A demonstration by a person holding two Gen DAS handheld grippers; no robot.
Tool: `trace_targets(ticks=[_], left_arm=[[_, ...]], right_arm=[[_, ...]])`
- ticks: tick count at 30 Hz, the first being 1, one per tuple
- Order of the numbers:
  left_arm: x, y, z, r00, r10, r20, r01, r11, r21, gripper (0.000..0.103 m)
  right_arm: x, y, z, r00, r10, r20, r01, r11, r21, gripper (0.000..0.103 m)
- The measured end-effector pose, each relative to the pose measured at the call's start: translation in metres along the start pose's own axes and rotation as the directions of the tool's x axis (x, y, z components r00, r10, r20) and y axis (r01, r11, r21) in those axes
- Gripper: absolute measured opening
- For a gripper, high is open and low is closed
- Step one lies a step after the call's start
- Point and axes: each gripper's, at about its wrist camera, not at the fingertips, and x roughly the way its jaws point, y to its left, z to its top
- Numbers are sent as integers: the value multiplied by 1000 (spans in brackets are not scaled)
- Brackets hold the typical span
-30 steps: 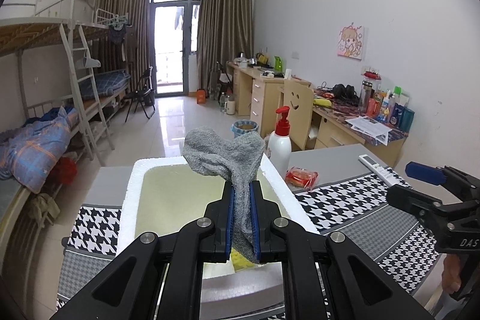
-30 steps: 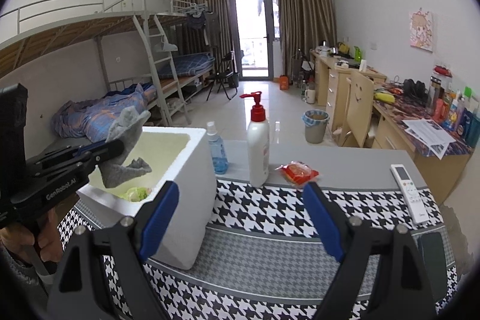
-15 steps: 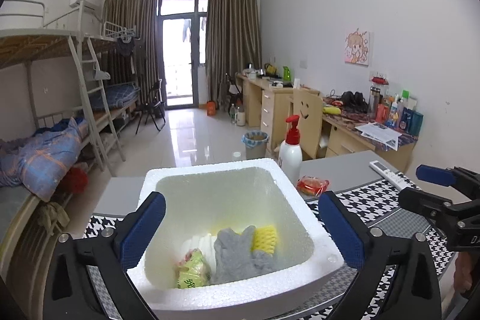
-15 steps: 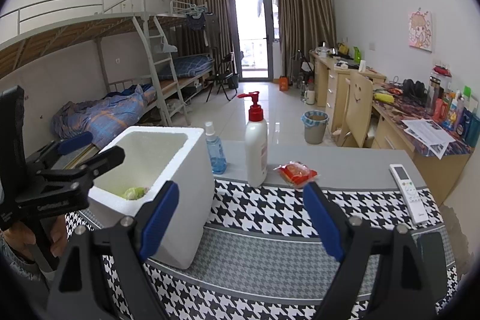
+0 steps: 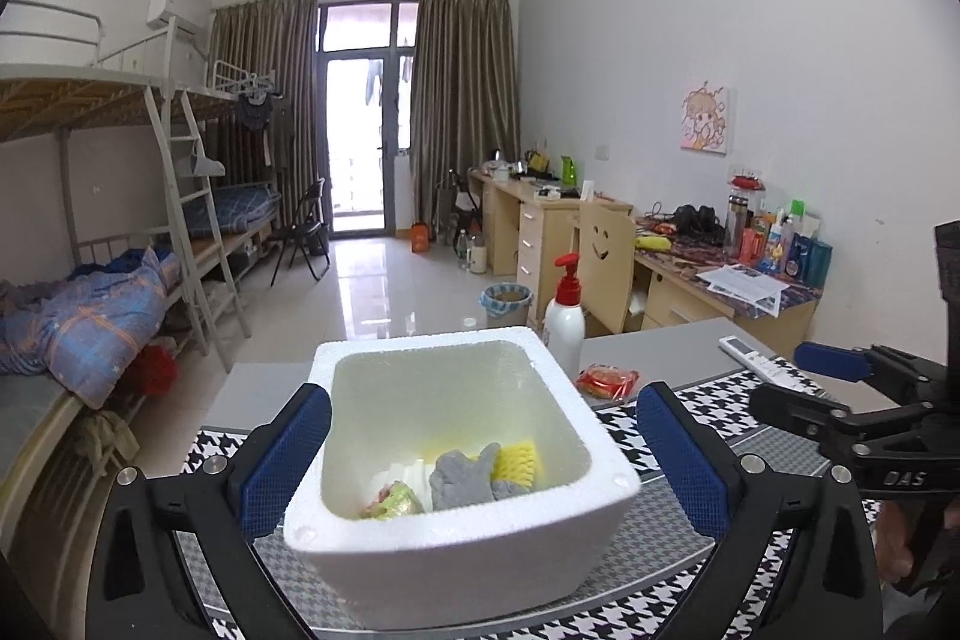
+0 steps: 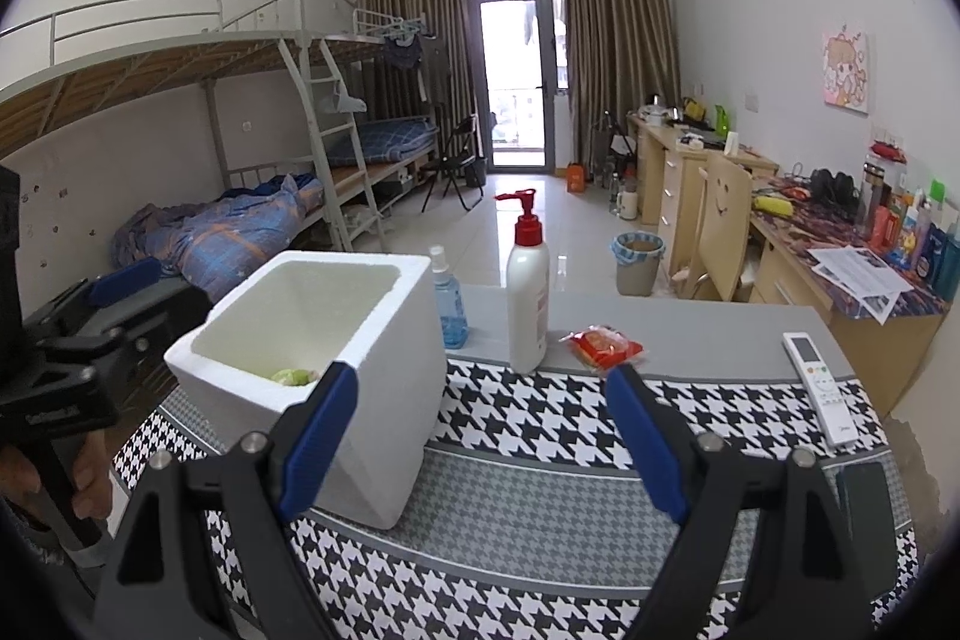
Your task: Organize soft objects
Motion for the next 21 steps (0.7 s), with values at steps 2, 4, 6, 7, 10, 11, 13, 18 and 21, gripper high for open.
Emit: trace_targets(ticks=[2,4,6,7,10,11,13,18,21], left_arm=[[-6,-2,0,1000,-1,5,1,1000,1,102],[-12,-4,-2,1000,4,10,-4,1000,-1,102],[-19,-4,-5,1000,12,16,-12,1000,-3,102],[-22,-5,-6,1000,14,17,-14,1000,-6,102],[-30,-7,-10,1000,14,27,-14,1000,-7,102],[-33,-7,-11,999,16,33,-16,1000,-8,102],[-40,-10,-14,998,20,56,-20,1000,0,102],[-55,-18,-24,995,33,98,-36,999,28,102],[-63,-21,-31,994,26,102,-30,999,30,102]], right_arm=[[-4,2,-1,1000,-6,3,6,1000,-7,87],[-9,5,-2,1000,-11,12,11,1000,-12,87],[-15,7,-4,1000,-7,24,7,1000,-13,87],[-18,9,-4,999,-5,31,6,1000,-13,87],[-28,13,-8,998,-4,60,5,1000,-21,87],[-32,15,-10,997,-4,71,6,1000,-27,87],[-40,18,-14,995,-4,98,8,999,-37,93],[-56,26,-27,986,9,165,-2,999,-43,103],[-60,31,-34,984,9,180,1,999,-50,103]])
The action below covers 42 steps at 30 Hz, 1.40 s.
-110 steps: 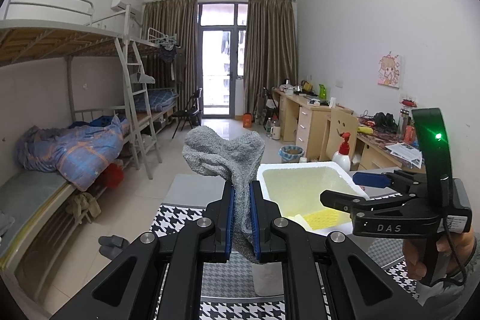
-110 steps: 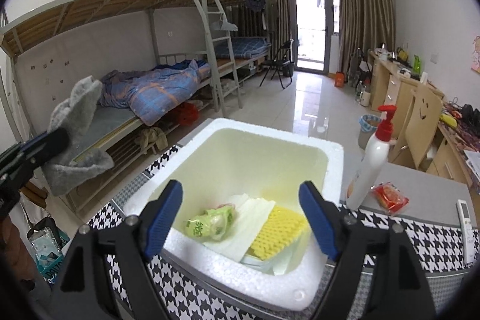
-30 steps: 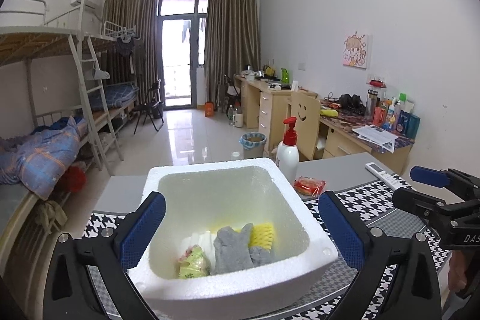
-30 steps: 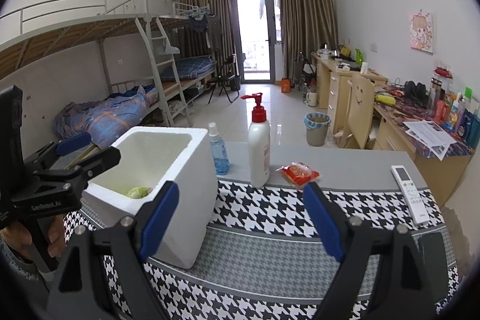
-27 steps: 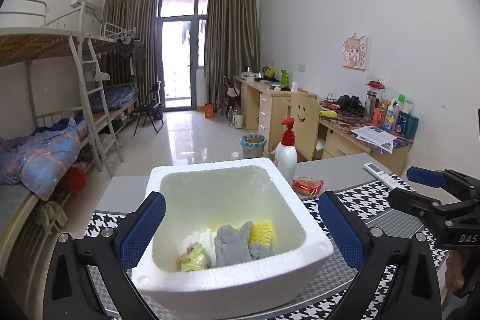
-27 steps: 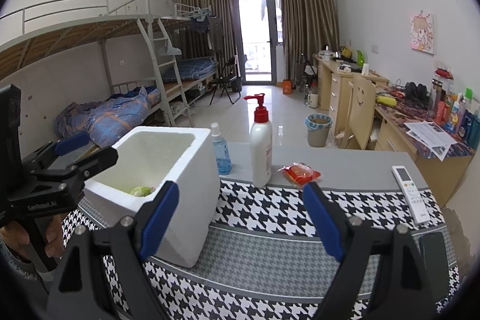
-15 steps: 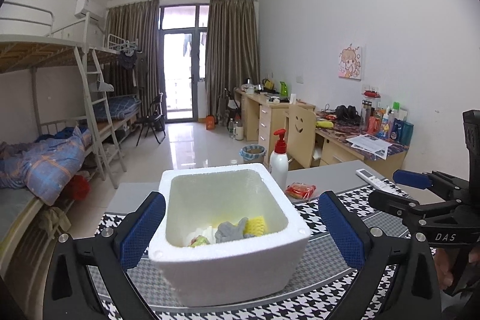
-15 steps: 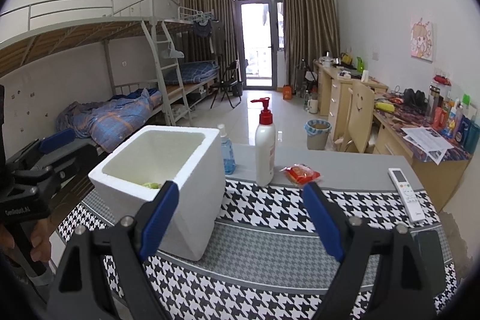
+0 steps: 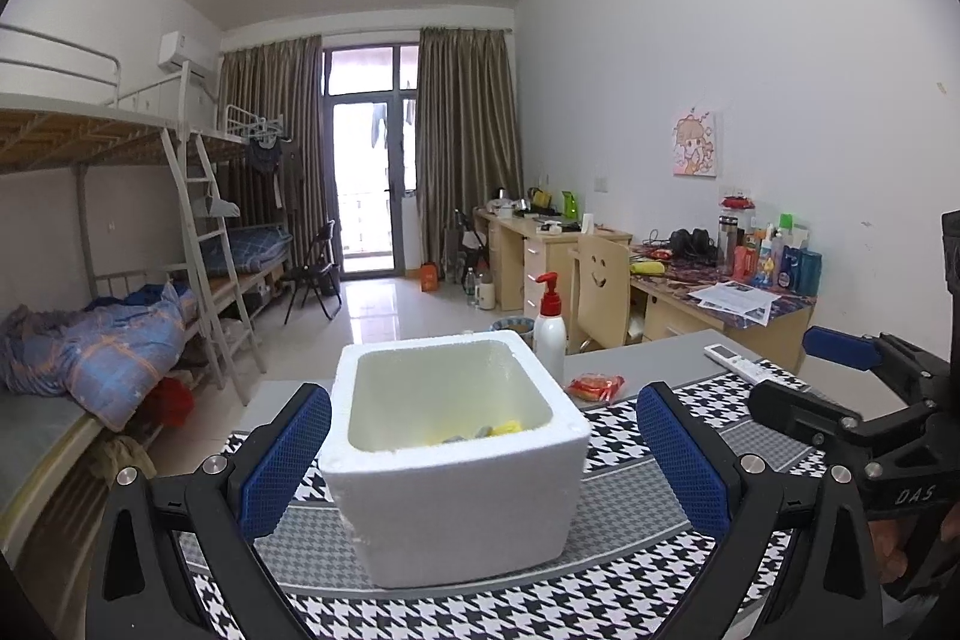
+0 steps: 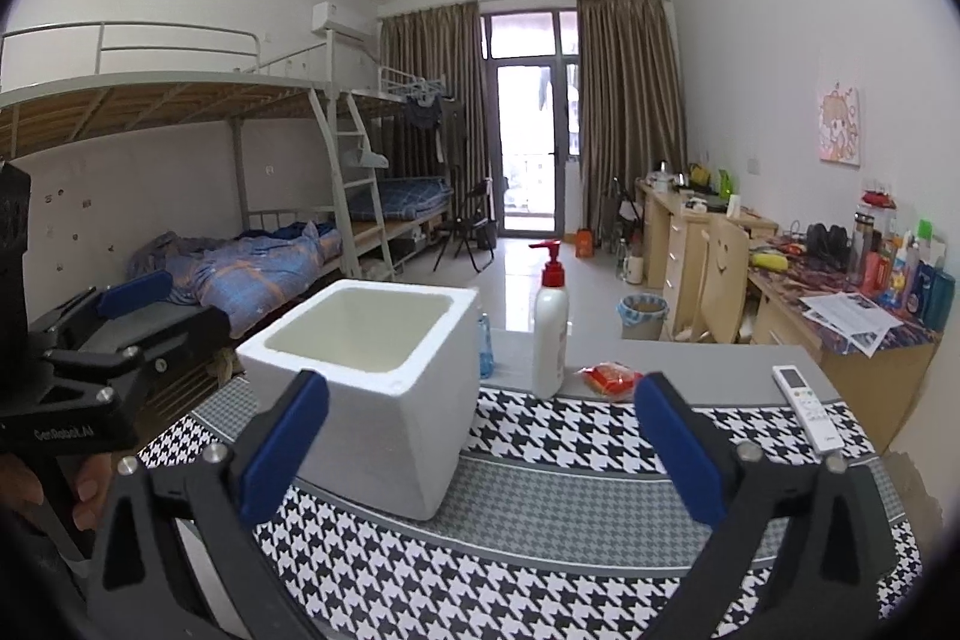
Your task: Organize soft objects
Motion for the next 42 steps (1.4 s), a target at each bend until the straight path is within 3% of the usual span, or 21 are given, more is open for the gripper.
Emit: trace_targets(ticks=[9,27,42], left_arm=[[-20,-3,-9,1000,-2,7,2,1000,-7,102],[-47,-8,-46,995,80,52,-77,995,-61,102],[-60,-15,-67,996,58,69,-55,997,-48,102]], right_arm=[[-15,16,-7,999,-13,41,15,999,-43,103],[-33,20,-35,997,-3,83,6,1000,-30,103],[-44,19,-56,997,8,81,-8,1000,4,103]])
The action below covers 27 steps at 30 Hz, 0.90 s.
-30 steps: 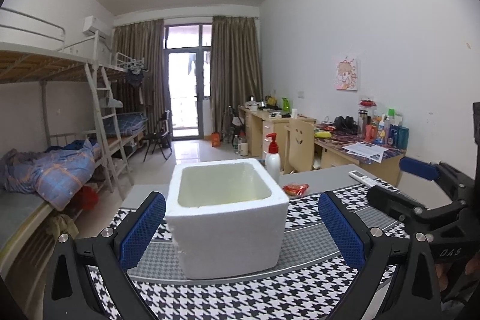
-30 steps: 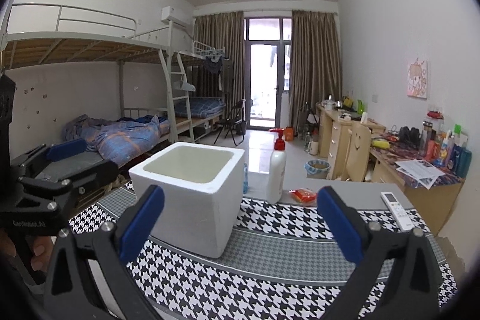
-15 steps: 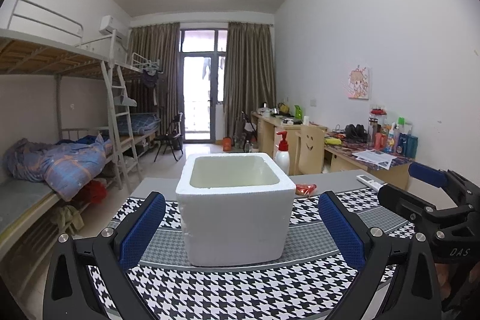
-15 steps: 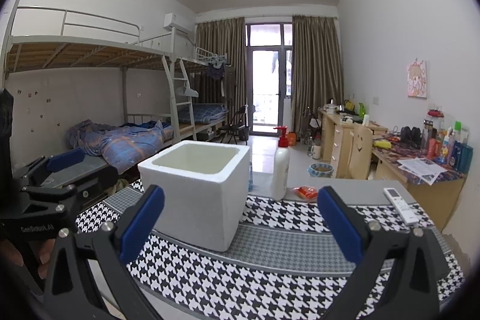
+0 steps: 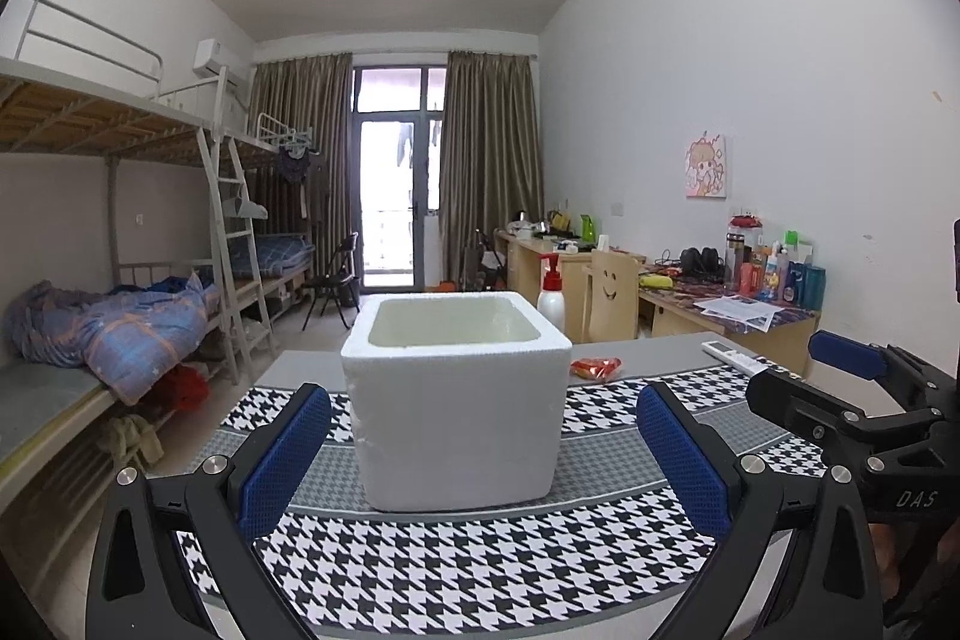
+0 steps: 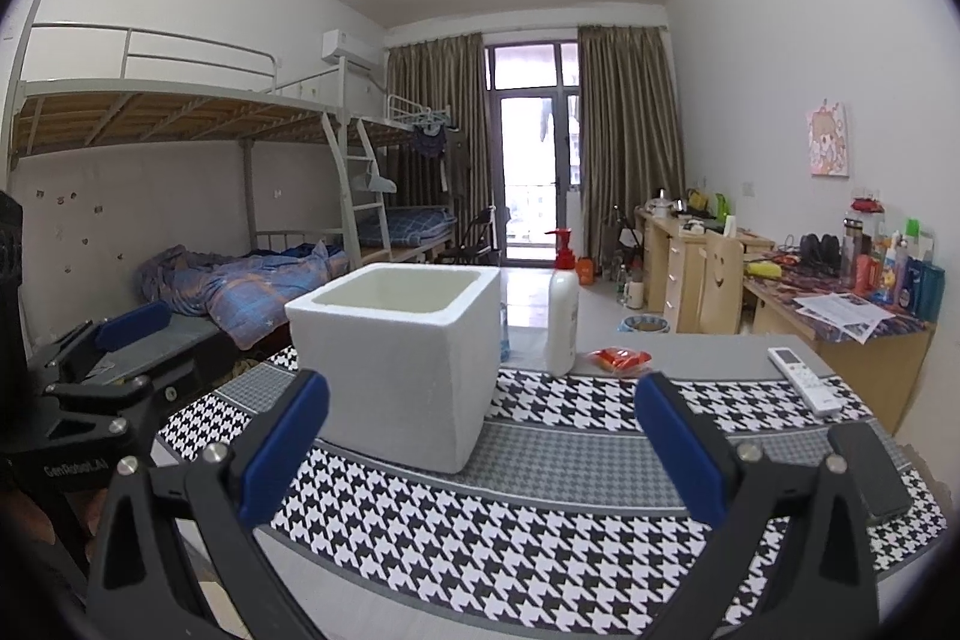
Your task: Organize soft objects
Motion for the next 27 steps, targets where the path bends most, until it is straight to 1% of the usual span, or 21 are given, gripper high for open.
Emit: trace_targets(ticks=[12,20,27], left_arm=[[-11,-6,-6,1000,7,-15,-7,1000,10,102],[-12,-6,-8,1000,7,-12,-7,1000,10,102],[-6,-2,-8,999,9,-32,-9,1000,1,102]], right_arm=[[-14,-3,-10,1000,1,2,-1,1000,29,103],[-10,-4,-9,1000,-9,-8,9,1000,26,103],[-4,-3,-11,1000,-11,-21,12,1000,22,103]])
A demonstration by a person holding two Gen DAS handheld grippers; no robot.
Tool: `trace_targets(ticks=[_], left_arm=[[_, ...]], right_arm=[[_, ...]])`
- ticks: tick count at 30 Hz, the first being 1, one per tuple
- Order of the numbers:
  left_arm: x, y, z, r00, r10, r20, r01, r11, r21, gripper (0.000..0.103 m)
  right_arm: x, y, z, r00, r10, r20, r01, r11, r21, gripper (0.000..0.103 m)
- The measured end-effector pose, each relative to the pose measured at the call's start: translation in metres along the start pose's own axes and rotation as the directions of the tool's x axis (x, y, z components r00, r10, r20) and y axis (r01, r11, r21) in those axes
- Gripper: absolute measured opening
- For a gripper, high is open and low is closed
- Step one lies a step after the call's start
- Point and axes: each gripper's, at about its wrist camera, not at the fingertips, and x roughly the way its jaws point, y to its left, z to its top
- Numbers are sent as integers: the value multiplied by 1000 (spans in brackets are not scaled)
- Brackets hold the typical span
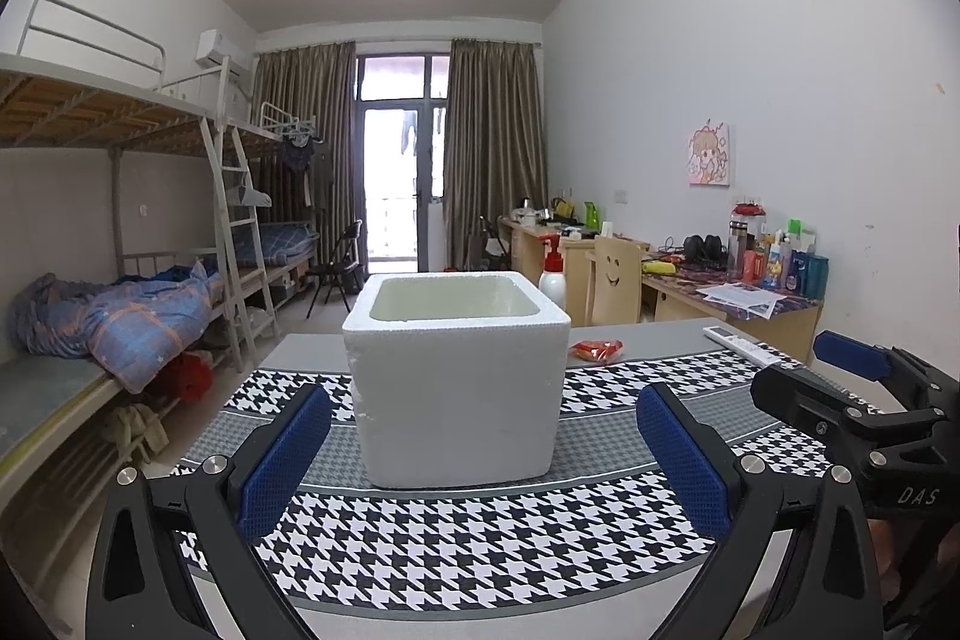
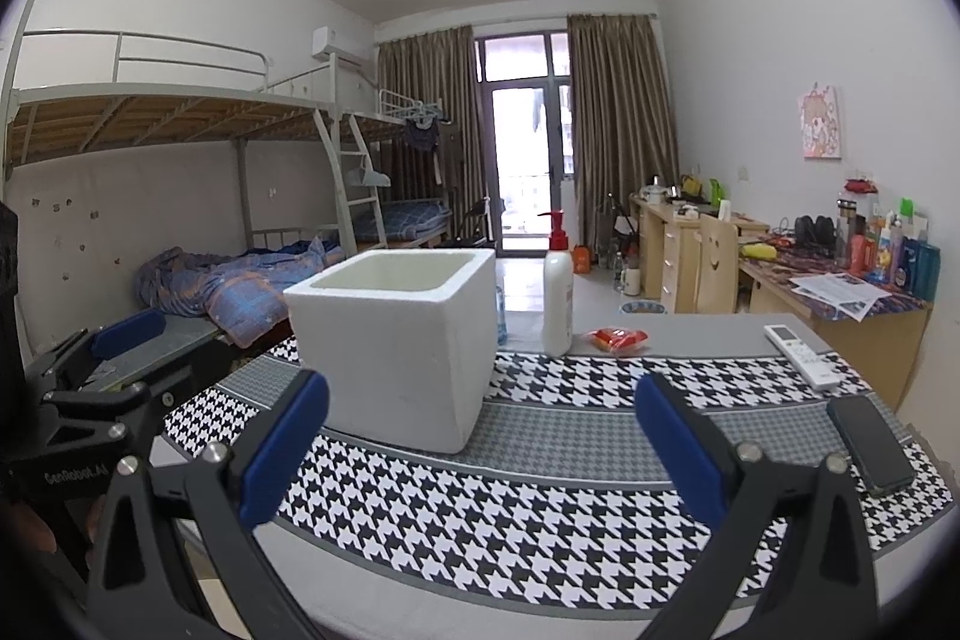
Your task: Organize soft objects
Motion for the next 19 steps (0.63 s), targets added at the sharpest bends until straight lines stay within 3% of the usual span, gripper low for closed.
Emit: trace_targets(ticks=[19], left_arm=[[0,2,-1,1000,4,-4,-4,1000,0,102]], right_arm=[[3,0,0,1000,5,-12,-6,1000,-2,103]])
